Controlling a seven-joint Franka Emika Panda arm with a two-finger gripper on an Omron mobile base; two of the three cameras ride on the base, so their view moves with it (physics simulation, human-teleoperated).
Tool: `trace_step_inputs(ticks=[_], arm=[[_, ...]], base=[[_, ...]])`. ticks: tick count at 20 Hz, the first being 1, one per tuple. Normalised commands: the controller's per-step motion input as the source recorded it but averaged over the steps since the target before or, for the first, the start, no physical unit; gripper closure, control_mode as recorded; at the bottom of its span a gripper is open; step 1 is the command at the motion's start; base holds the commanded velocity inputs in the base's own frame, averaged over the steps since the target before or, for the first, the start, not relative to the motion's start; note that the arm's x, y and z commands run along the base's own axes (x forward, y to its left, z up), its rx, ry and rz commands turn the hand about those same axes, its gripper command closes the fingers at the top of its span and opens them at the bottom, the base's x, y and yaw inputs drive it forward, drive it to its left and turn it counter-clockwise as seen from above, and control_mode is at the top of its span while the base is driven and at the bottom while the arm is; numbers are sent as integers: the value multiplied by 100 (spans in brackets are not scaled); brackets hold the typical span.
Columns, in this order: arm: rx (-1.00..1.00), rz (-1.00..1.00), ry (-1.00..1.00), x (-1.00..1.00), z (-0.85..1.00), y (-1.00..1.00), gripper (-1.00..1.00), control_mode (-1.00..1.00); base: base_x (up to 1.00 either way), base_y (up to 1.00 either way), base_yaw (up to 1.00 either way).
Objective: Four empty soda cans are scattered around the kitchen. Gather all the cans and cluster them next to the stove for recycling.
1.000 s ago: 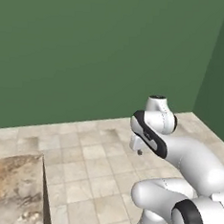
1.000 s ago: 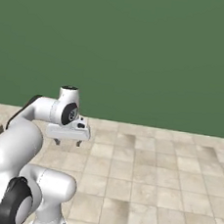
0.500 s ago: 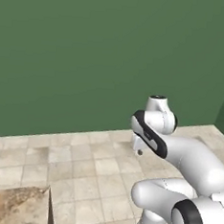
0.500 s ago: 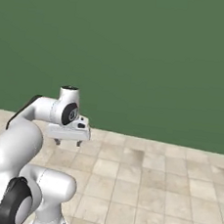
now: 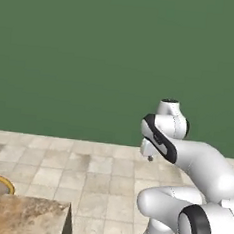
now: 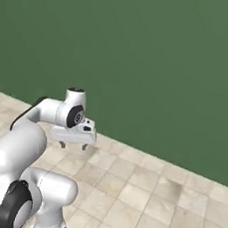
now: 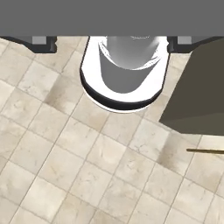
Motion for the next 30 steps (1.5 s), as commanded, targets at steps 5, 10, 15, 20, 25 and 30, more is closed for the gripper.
trace_step_inputs(ticks=[5, 10, 15, 20, 25, 30], arm=[[0, 0, 0, 0, 0, 0, -100, 100], [0, 0, 0, 0, 0, 0, -100, 100], [0, 0, 0, 0, 0, 0, -100, 100], [0, 0, 0, 0, 0, 0, -100, 100], [0, 0, 0, 0, 0, 0, -100, 100], [0, 0, 0, 0, 0, 0, -100, 100]], base=[[13, 0, 92], [3, -3, 84], [15, -12, 58], [39, -13, 45], [34, -11, 29], [10, 0, 11]])
